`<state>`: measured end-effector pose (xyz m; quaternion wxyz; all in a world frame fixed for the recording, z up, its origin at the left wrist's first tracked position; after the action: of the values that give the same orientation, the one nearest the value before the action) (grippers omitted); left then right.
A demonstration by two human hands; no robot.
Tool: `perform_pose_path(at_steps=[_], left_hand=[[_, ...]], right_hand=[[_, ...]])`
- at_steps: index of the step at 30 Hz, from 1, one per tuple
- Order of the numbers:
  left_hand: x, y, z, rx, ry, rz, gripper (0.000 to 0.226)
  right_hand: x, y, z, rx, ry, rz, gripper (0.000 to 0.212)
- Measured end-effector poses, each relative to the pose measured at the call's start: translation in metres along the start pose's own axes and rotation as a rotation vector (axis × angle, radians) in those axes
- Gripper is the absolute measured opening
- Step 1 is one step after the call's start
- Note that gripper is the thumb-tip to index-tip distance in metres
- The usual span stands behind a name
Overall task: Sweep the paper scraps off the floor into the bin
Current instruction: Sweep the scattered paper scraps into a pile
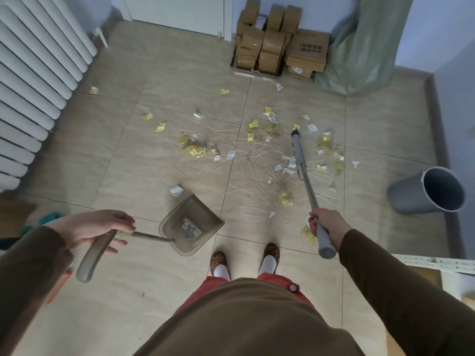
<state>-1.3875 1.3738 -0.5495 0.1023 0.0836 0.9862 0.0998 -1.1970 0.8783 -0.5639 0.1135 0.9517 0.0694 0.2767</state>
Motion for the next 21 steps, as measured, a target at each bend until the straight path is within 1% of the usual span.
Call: perform_pose_path(at_steps=[2,5,7,10,11,13,14,16,18,21], left_hand=[[0.006,0.004,-0.002,-0.002,0.062,0.12,0.035],[0.014,0.014,-0.007,-0.042,0.145,0.257,0.056],[0.013,0.015,-0.008,-0.069,0.15,0.307,0.063],[0.005,0.009,-0.011,-0.085,0.145,0.45,0.057],[0.001,0.009,-0.012,-0.106,0.146,0.491,0.06],[-0.009,0.012,-0.01,-0.167,0.111,0.533,0.072],[-0.016,0.013,-0.008,-0.188,0.068,0.513,0.076],[-0.033,0.012,-0.005,-0.224,-0.034,0.427,0.076],[-0.055,0.008,-0.002,-0.284,-0.149,0.302,0.067],[-0.081,0.002,-0.002,-0.401,-0.309,0.187,0.049]], right_hand=[[0.0,-0.005,-0.002,0.012,0.002,-0.006,0.014],[0.001,-0.012,-0.006,0.033,0.028,-0.024,0.014],[0.002,-0.017,-0.007,0.049,0.037,-0.055,0.014],[0.002,-0.025,-0.011,0.089,0.038,-0.084,0.013],[0.003,-0.029,-0.013,0.109,0.042,-0.104,0.014],[0.004,-0.039,-0.02,0.162,0.061,-0.138,0.015],[0.005,-0.046,-0.023,0.194,0.072,-0.139,0.014],[0.008,-0.061,-0.031,0.264,0.085,-0.129,0.01],[0.012,-0.078,-0.04,0.336,0.093,-0.141,0.006],[0.015,-0.107,-0.057,0.467,0.094,-0.138,0.004]])
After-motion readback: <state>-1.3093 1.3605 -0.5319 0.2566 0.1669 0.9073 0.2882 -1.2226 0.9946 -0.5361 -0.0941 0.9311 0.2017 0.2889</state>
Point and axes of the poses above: each hand's wrist, its own z-axis towards the middle knuckle, its own y-axis out of the back of the hand, x = y × z, the point moved 6 cm from there along z, towards the middle knuckle, and after that the axes turned 6 degrees about y, right-handed, at the moved point
